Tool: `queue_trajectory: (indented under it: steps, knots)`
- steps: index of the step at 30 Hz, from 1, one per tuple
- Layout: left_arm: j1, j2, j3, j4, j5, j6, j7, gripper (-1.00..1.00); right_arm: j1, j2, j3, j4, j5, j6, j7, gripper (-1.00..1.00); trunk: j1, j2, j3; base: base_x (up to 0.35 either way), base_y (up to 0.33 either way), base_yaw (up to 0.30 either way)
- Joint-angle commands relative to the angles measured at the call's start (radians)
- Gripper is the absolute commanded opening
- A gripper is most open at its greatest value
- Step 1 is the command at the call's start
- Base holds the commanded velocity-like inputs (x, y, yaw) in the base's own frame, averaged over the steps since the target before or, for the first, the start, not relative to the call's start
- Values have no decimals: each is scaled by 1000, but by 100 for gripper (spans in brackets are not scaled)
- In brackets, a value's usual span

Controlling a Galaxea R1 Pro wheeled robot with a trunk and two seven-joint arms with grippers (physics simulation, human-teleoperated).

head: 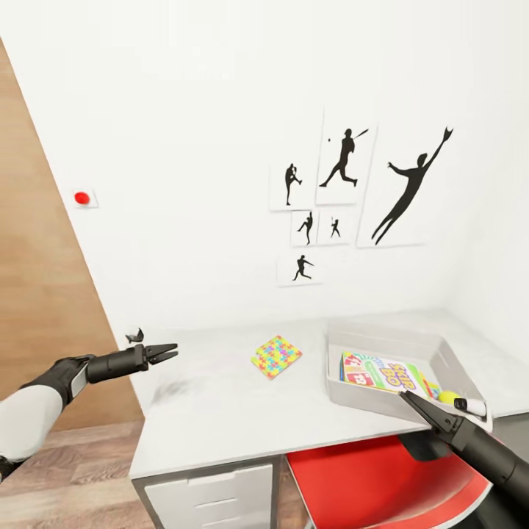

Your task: Put all the toys in the child's room - the three board games (two on the bed and one on the table), the two jigsaw puzzles on the table, and the tennis ball on the table - inside the toy box on the table in the child's room.

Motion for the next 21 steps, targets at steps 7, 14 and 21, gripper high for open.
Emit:
queue_trajectory:
  steps: [7, 14, 21]
  knots:
    - [0, -57, -49, -146, -23, 64, -5, 100, -1, -1, -1, 0, -4, 6, 1, 100, 1, -2, 6, 0, 0, 207]
    - [9, -63, -108, -210, -24, 78, -5, 100, -1, 0, 0, -2, -4, 6, -11, 100, 1, -2, 13, 0, 0, 176]
    - [30, -61, -118, -227, -26, 75, -5, 100, -1, 0, 1, -8, -4, 6, -20, 100, 1, -2, 14, 0, 0, 48]
